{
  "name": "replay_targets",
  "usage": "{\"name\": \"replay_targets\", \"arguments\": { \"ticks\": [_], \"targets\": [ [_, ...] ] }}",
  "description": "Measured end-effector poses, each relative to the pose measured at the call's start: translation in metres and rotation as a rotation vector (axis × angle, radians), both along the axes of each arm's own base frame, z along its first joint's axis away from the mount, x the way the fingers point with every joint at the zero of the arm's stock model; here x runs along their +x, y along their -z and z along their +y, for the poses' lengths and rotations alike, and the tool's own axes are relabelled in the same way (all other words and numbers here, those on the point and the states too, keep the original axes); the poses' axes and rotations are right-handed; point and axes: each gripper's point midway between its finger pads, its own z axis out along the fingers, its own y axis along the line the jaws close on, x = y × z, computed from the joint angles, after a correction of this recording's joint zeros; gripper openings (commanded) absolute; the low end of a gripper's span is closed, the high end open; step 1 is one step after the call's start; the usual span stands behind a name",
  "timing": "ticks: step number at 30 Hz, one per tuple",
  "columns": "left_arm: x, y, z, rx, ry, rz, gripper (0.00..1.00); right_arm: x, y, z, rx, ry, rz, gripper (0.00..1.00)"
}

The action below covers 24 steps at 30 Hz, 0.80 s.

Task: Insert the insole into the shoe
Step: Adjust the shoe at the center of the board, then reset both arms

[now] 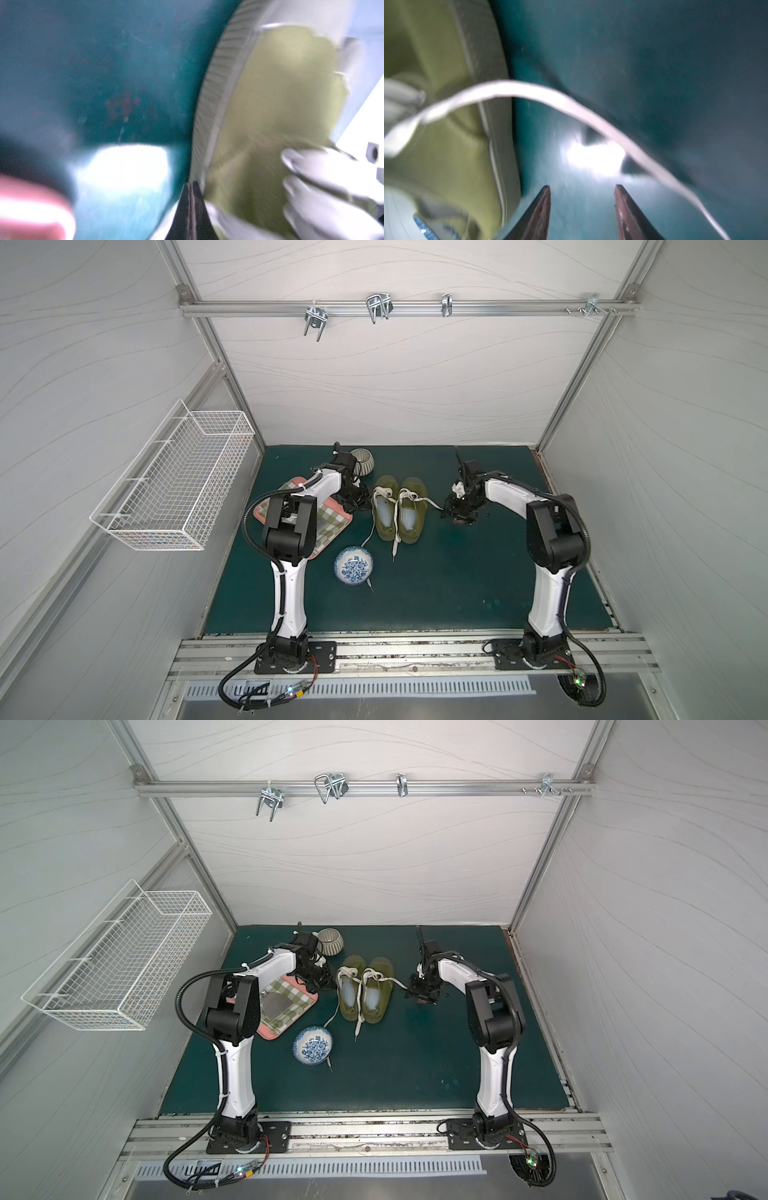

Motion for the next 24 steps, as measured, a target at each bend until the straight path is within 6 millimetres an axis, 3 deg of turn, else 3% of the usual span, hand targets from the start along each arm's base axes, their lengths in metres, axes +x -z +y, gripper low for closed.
{"name": "replay_targets", "arguments": {
  "ticks": [2, 3, 4, 5, 6, 7, 9, 12, 16, 20, 24],
  "targets": [
    [0.002, -0.022, 0.003, 0.006, 0.001, -0.042, 0.1, -0.008, -0.03, -0.011, -0.018, -0.007, -0.09, 0.57],
    [0.003, -0.032, 0.005, 0.009, 0.001, -0.062, 0.19, -0.011, -0.043, -0.014, -0.016, -0.013, -0.133, 0.61],
    [0.003, -0.046, 0.008, 0.016, 0.001, -0.096, 0.31, -0.014, -0.061, -0.017, -0.014, -0.019, -0.196, 0.72],
    [0.003, -0.059, 0.011, 0.018, -0.003, -0.123, 0.42, -0.017, -0.078, -0.02, -0.008, -0.023, -0.255, 0.99],
    [0.003, -0.071, 0.013, 0.017, -0.011, -0.148, 0.55, -0.02, -0.093, -0.023, -0.003, -0.026, -0.31, 0.99],
    [0.002, -0.084, 0.016, 0.013, -0.016, -0.177, 0.76, -0.023, -0.11, -0.027, 0.003, -0.026, -0.382, 0.99],
    [-0.001, -0.109, 0.024, 0.007, -0.032, -0.232, 0.98, -0.029, -0.133, -0.038, 0.002, -0.014, -0.493, 0.99],
    [-0.009, -0.137, 0.043, 0.006, -0.068, -0.289, 0.99, -0.034, -0.149, -0.066, -0.015, 0.058, -0.619, 0.99],
    [-0.026, -0.147, 0.075, 0.055, -0.123, -0.334, 0.99, -0.04, -0.136, -0.114, -0.104, 0.203, -0.751, 0.99],
    [-0.052, -0.133, 0.114, 0.153, -0.192, -0.445, 0.99, -0.049, -0.098, -0.146, -0.226, 0.287, -0.793, 0.99],
    [-0.078, -0.106, 0.144, 0.298, -0.208, -0.61, 0.99, -0.041, -0.073, -0.169, -0.321, 0.337, -0.756, 0.99]
  ]
}}
